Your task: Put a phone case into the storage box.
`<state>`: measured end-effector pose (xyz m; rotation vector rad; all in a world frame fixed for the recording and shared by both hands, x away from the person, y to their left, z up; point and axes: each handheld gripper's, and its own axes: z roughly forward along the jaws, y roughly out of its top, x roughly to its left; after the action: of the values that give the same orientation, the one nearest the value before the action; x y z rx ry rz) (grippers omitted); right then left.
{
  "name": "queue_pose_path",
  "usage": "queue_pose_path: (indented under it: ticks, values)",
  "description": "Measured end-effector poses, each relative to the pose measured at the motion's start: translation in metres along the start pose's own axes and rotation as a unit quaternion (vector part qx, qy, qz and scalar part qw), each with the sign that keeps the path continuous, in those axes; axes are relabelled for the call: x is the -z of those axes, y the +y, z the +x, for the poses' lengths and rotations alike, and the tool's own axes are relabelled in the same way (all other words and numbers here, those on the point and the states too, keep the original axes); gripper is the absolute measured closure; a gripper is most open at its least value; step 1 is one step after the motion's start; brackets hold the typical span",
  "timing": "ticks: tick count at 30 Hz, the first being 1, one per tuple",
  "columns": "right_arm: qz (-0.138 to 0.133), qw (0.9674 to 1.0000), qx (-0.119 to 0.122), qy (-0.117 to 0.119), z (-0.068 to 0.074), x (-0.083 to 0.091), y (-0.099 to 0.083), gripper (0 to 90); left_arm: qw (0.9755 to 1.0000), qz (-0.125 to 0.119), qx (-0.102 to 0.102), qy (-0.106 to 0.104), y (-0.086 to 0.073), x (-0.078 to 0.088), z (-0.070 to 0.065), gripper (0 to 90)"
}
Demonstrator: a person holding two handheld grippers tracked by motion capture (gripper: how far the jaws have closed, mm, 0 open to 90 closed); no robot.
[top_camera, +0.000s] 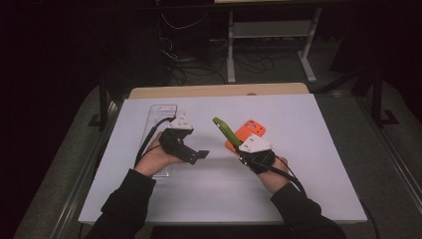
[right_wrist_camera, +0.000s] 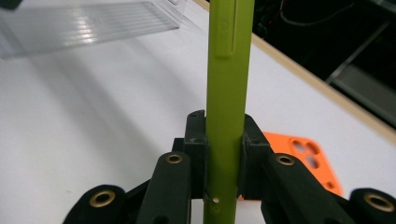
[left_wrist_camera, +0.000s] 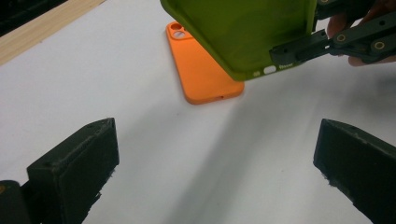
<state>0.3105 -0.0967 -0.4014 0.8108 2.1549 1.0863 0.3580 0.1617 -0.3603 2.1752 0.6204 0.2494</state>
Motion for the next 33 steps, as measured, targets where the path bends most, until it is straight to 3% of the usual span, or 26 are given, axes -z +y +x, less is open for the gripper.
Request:
queue_pose_path:
  ticks: [1, 5, 7, 8, 9, 14, 23, 28, 33]
  values:
    - [0.000, 0.9999, -0.011, 0.005, -0.001, 0.000, 0.000, 75.9, 1.0000, 0.005, -0.007, 0.001, 0.001, 0.001, 0.001, 0.0]
    - [0.003, 0.9983, -0.053, 0.025, -0.007, -0.001, -0.002, 75.9, 0.9999, -0.011, 0.002, 0.002, 0.002, -0.001, -0.001, 0.0]
    - [0.003, 0.9978, -0.060, 0.027, -0.009, -0.001, -0.003, 75.9, 0.9999, -0.016, 0.002, 0.004, 0.003, -0.002, -0.001, 0.0]
    - [0.004, 0.9969, -0.072, 0.031, -0.010, -0.001, -0.003, 75.9, 0.9999, -0.016, 0.001, 0.005, 0.003, -0.002, -0.001, 0.0]
    - [-0.001, 0.9934, -0.106, 0.044, -0.011, -0.001, -0.004, 75.9, 0.9998, -0.020, 0.007, 0.003, 0.003, -0.003, -0.002, 0.0]
    - [0.004, 0.9886, -0.139, 0.056, -0.012, -0.002, -0.005, 75.9, 0.9995, -0.029, 0.012, 0.003, 0.007, -0.005, -0.003, 0.0]
    - [0.003, 0.9837, -0.162, 0.077, -0.006, -0.005, -0.005, 75.9, 0.9965, -0.066, 0.052, 0.001, 0.010, -0.003, -0.001, 0.0]
    - [0.002, 0.9842, -0.154, 0.087, 0.004, -0.007, -0.003, 75.9, 0.9947, -0.081, 0.064, -0.001, 0.011, -0.005, -0.004, 0.0]
    - [-0.001, 0.9845, -0.147, 0.096, 0.012, -0.010, 0.000, 75.9, 0.9947, -0.081, 0.064, -0.005, 0.012, -0.011, -0.008, 0.0]
